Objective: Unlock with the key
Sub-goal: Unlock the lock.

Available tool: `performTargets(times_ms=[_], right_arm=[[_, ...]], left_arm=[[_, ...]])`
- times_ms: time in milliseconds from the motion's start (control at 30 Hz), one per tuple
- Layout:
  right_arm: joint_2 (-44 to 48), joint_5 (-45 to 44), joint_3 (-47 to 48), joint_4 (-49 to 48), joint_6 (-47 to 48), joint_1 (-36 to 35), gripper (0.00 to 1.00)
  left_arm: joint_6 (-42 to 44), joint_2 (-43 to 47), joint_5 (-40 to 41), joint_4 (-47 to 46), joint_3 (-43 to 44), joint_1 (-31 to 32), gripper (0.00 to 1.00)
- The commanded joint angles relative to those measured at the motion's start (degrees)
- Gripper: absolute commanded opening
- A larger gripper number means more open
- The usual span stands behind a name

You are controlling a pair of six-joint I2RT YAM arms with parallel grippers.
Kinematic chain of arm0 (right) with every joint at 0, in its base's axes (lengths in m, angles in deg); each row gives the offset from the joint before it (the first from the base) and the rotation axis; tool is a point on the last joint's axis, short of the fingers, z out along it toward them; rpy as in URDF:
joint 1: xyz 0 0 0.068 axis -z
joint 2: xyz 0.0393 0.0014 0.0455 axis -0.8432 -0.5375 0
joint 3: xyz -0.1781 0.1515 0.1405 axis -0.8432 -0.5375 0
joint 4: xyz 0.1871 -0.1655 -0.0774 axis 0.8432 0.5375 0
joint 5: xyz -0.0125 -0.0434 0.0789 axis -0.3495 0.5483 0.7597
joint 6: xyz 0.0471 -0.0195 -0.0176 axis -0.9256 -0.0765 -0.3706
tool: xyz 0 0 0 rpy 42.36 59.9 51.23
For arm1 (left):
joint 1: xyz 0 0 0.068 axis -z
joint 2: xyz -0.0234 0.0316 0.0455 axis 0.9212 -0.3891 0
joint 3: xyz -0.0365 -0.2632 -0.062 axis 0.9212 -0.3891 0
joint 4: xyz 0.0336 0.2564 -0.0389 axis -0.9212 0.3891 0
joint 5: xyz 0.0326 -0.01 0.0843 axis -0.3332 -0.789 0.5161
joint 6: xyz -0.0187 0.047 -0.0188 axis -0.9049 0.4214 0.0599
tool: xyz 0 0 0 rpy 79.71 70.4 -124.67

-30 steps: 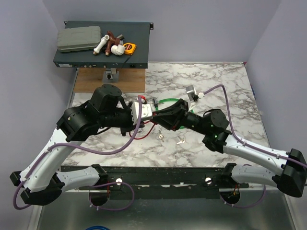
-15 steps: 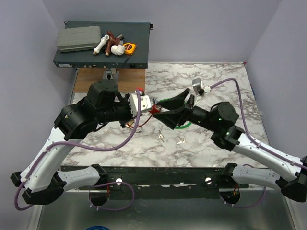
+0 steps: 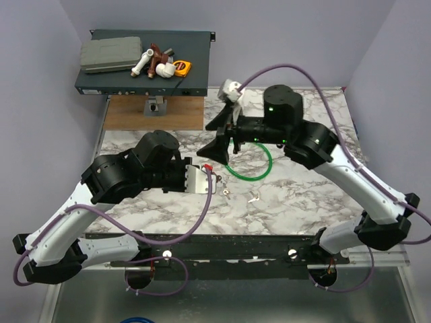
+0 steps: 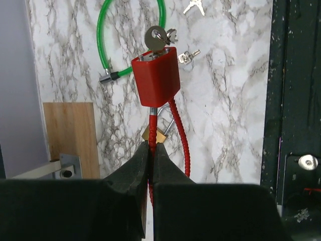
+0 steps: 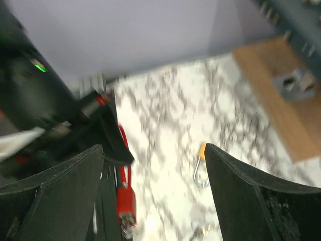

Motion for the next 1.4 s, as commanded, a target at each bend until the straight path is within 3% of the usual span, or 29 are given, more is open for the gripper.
performTargets(times_ms=[0,300,1367], right_arm=[[-4.25,4.82,3.98,20.77,6.96,-0.16,0.84],[-7.98,8.72,6.34,29.58,6.06,-0.16,0.83],[-16.95,-1.18,1.07,29.67,7.31,-7.62,0.8]], left_arm=[[5.14,1.88,5.2,1.41,-0.94,2.54,0.0],[8.04,1.26,7.43,3.47,-2.7,3.79,0.0],[5.48,-4.18,9.15,5.82,-0.81,8.13,0.0]])
